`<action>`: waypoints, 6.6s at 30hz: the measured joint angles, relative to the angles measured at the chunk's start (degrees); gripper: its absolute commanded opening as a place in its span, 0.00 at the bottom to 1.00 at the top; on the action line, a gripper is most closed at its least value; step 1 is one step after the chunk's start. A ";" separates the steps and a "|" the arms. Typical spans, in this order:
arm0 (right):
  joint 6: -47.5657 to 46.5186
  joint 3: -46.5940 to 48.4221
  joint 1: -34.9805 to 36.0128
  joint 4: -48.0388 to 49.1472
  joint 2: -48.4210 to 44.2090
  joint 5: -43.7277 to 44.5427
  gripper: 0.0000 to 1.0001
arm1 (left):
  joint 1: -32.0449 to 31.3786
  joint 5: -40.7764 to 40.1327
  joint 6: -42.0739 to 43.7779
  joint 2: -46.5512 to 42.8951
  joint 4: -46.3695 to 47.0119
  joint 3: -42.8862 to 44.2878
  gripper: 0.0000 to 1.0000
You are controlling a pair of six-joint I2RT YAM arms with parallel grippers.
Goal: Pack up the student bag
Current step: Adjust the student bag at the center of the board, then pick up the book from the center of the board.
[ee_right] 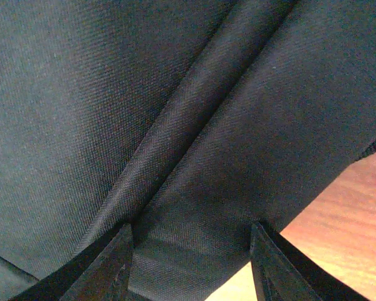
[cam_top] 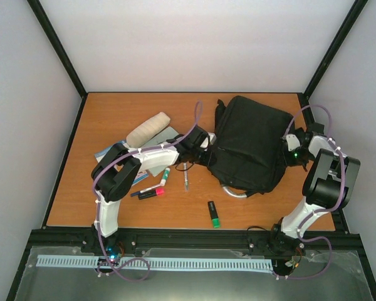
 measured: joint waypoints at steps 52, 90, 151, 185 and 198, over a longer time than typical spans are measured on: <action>3.58 4.63 14.88 -12.11 -27.45 -10.16 0.71 | -5.40 -26.97 -6.67 -45.40 -14.99 -29.27 0.98; 6.34 -13.55 21.24 -0.61 -34.53 -17.68 0.66 | 22.69 -18.78 -7.54 -36.04 -18.71 -26.01 0.98; 7.85 -15.13 27.89 3.87 -39.52 -12.92 0.66 | 26.75 -20.63 3.21 -13.81 -29.97 -2.93 1.00; 9.42 -14.40 29.53 4.46 -38.05 -13.09 0.62 | 36.61 -4.09 6.38 -8.31 -25.62 -3.72 0.88; 14.53 0.90 40.96 4.07 -19.82 -14.56 0.61 | 35.82 -5.44 3.39 -11.69 -27.04 -4.33 0.87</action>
